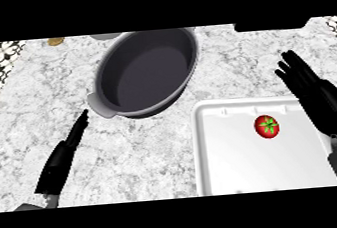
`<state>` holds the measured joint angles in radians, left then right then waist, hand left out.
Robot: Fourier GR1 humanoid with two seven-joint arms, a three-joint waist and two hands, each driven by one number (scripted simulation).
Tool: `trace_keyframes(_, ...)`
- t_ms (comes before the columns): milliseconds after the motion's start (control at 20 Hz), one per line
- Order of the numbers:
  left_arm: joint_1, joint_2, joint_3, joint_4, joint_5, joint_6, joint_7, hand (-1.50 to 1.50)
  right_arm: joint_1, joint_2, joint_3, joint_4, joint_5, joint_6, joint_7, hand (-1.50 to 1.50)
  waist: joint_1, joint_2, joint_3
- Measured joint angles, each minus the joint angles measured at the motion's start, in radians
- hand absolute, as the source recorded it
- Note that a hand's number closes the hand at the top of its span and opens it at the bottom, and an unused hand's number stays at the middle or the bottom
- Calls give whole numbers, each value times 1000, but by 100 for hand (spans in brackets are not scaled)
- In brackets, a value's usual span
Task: Pick the tomato from the tray and place it in the pot
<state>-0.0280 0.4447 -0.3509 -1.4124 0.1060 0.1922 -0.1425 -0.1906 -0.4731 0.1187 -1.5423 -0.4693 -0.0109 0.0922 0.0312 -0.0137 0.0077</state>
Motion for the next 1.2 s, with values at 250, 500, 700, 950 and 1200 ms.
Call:
trace_keyframes(250,1,-51,9,-57,90,-40,76,0,13,-47,-61,77,138,-109,-70,-150,-23,11,-5)
trace_keyframes(500,0,-113,-1,-102,184,-75,129,0,103,-161,-77,257,360,-308,27,-150,-33,35,-13)
trace_keyframes(700,-19,-142,-14,-130,244,-101,213,0,108,-136,24,332,558,-476,149,-150,-17,27,-11)
trace_keyframes(950,-32,-148,5,-150,286,-110,283,0,61,-177,166,230,752,-467,438,-150,-23,15,-11)
trace_keyframes(1200,-34,-145,21,-169,298,-110,327,0,1,-250,208,-2,811,-322,770,-150,-35,9,-11)
